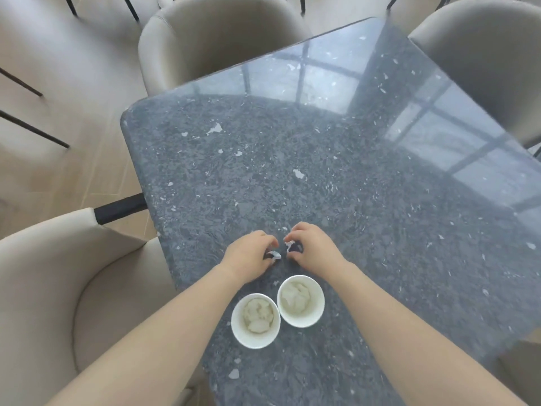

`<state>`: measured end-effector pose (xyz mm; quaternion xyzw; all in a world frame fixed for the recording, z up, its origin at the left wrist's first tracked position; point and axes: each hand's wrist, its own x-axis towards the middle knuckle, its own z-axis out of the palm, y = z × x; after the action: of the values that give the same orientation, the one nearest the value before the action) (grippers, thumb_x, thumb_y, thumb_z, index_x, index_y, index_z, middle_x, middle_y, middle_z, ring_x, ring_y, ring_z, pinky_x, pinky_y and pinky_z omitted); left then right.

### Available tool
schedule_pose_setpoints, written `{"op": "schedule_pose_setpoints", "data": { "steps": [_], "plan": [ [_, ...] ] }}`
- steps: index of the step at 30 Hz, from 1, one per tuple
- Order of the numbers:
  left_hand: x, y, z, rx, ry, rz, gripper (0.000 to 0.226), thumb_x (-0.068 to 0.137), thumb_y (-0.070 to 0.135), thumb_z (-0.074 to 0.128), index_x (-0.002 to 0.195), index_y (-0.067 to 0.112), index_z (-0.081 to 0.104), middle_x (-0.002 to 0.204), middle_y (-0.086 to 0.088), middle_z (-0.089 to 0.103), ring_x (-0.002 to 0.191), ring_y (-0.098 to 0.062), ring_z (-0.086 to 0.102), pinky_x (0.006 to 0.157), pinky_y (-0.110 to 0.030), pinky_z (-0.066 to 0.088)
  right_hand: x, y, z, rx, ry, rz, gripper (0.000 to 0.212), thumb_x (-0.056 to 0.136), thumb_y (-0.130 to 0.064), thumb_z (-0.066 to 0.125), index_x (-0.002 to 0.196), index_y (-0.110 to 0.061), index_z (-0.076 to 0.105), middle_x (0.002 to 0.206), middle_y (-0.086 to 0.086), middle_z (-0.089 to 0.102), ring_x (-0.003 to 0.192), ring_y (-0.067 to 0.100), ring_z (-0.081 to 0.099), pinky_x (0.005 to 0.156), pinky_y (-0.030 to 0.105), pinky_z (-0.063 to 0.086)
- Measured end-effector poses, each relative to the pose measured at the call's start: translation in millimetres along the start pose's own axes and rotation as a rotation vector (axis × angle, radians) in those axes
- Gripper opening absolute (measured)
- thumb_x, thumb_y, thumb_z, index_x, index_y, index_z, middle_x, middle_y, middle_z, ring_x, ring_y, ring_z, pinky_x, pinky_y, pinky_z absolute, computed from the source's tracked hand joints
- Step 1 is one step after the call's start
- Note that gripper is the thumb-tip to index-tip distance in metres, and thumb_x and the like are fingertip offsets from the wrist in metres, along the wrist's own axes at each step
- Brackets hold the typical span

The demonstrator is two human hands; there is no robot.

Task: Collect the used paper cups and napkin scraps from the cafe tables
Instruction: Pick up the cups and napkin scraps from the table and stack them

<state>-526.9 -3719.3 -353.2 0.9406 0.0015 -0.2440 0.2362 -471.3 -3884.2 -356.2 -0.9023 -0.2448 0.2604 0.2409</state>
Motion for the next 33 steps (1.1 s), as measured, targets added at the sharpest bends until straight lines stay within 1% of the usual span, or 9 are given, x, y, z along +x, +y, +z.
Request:
{"op": "schedule_pose_setpoints", "data": {
  "steps": [4,8,11,13,15,21,25,29,33],
  "plan": [
    [-2.6,-3.8,3.4,0.013,0.023,-0.021,0.015,0.087,0.023,0.056,0.100,0.021,0.063,0.101,-0.001,0.063,0.098,-0.022,0.056,0.079,-0.032,0.044,-1.3,1.0,0.6,-0.022,0.001,0.029,0.013,0.080,-0.013,0.064,0.091,-0.011,0.071,0.093,0.010,0.062,0.091,0.027,0.057,0.079,0.030,0.041],
    [-17.3,-2.7,-7.4,-0.014,0.097,-0.032,0.011,0.085,0.024,0.057,0.092,0.026,0.065,0.093,0.006,0.063,0.090,-0.018,0.058,0.074,-0.031,0.045,-18.0,-1.2,-10.0,0.035,0.093,0.071,0.006,0.080,-0.013,0.065,0.083,-0.014,0.070,0.085,0.003,0.061,0.082,0.020,0.057,0.077,0.029,0.043],
    [-34.4,1.9,-25.3,-0.077,0.186,-0.028,0.008,0.084,0.023,0.058,0.086,0.029,0.063,0.079,0.015,0.053,0.081,-0.013,0.055,0.070,-0.029,0.045,-38.1,-12.4,-24.2,0.146,0.248,0.070,0.005,0.078,-0.012,0.068,0.079,-0.017,0.070,0.076,-0.004,0.057,0.070,0.012,0.054,0.068,0.019,0.041],
    [-50.6,5.5,-35.7,-0.091,0.245,-0.013,0.009,0.084,0.022,0.057,0.086,0.029,0.063,0.078,0.016,0.053,0.077,-0.010,0.054,0.070,-0.032,0.048,-53.7,-26.4,-31.7,0.198,0.335,0.033,0.007,0.078,-0.012,0.069,0.078,-0.018,0.068,0.075,-0.007,0.057,0.066,0.008,0.054,0.063,0.010,0.038],
    [-71.1,10.4,-41.1,-0.108,0.283,0.006,0.010,0.084,0.022,0.057,0.087,0.029,0.064,0.079,0.015,0.055,0.076,-0.008,0.054,0.071,-0.031,0.049,-71.1,-43.8,-34.4,0.245,0.373,-0.021,0.009,0.077,-0.011,0.070,0.078,-0.020,0.068,0.075,-0.009,0.058,0.064,0.005,0.055,0.062,0.008,0.040],
    [-131.3,20.4,-27.9,-0.071,0.285,0.026,0.007,0.083,0.030,0.056,0.086,0.035,0.060,0.076,0.017,0.052,0.076,-0.003,0.052,0.068,-0.024,0.043,-114.9,-84.8,-13.5,0.241,0.264,-0.108,0.004,0.079,-0.016,0.068,0.081,-0.020,0.068,0.077,-0.009,0.062,0.067,0.007,0.056,0.068,0.020,0.046],
    [-152.7,19.0,-16.1,-0.081,0.275,0.005,0.011,0.084,0.036,0.056,0.094,0.037,0.059,0.079,0.022,0.051,0.076,-0.002,0.049,0.067,-0.021,0.040,-130.0,-92.7,0.1,0.207,0.207,-0.075,0.011,0.079,-0.018,0.066,0.089,-0.023,0.067,0.083,-0.011,0.066,0.069,0.006,0.057,0.068,0.018,0.045],
    [-161.8,18.3,-13.6,-0.067,0.302,-0.007,0.012,0.085,0.034,0.054,0.095,0.037,0.059,0.079,0.022,0.050,0.077,-0.002,0.048,0.068,-0.021,0.039,-136.4,-89.2,-0.4,0.190,0.238,-0.049,0.022,0.079,-0.012,0.065,0.098,-0.022,0.066,0.090,-0.009,0.065,0.070,0.006,0.057,0.072,0.018,0.046],
    [-164.8,21.9,-10.0,-0.055,0.302,-0.013,0.013,0.086,0.033,0.051,0.095,0.036,0.059,0.080,0.020,0.050,0.077,-0.004,0.048,0.068,-0.023,0.038,-144.2,-77.5,-3.2,0.188,0.260,-0.033,0.021,0.079,-0.010,0.063,0.095,-0.023,0.065,0.084,-0.016,0.060,0.074,0.002,0.056,0.072,0.017,0.045]
  ]
}}
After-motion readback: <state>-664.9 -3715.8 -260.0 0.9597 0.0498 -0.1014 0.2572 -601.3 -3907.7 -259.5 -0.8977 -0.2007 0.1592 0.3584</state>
